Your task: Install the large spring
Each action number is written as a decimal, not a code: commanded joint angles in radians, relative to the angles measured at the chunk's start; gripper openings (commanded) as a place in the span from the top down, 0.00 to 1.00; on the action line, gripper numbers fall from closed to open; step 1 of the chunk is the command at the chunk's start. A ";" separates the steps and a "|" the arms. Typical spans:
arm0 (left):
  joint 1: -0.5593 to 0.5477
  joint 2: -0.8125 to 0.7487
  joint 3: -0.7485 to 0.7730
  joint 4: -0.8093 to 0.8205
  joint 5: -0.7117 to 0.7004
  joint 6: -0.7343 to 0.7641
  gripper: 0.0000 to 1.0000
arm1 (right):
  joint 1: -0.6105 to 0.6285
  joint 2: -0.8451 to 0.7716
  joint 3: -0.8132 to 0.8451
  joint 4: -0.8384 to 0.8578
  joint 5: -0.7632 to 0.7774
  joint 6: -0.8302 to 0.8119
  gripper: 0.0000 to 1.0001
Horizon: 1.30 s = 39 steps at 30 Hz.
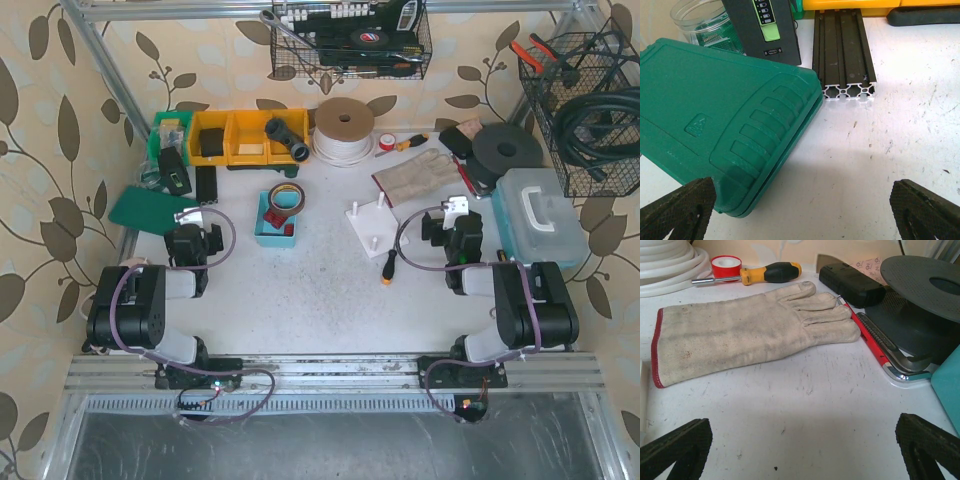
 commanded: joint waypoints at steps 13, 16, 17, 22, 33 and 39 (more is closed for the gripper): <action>-0.006 -0.001 0.023 0.014 0.017 0.010 0.03 | 0.004 0.009 0.006 0.010 0.008 -0.005 0.00; -0.007 -0.004 0.022 0.016 0.016 0.010 0.03 | 0.005 0.008 0.003 0.014 0.007 -0.005 0.00; -0.006 -0.006 0.018 0.024 0.026 0.012 0.03 | 0.005 -0.001 0.008 0.015 0.007 -0.003 0.00; -0.007 -0.158 0.112 -0.247 0.096 0.020 0.03 | 0.008 -0.182 0.172 -0.432 -0.061 0.001 0.00; -0.008 -0.512 0.375 -0.855 0.142 -0.299 0.03 | 0.009 -0.501 0.389 -0.912 -0.170 0.188 0.00; -0.008 -0.582 0.555 -1.135 0.255 -0.409 0.03 | 0.007 -0.486 0.603 -1.272 -0.130 0.348 0.00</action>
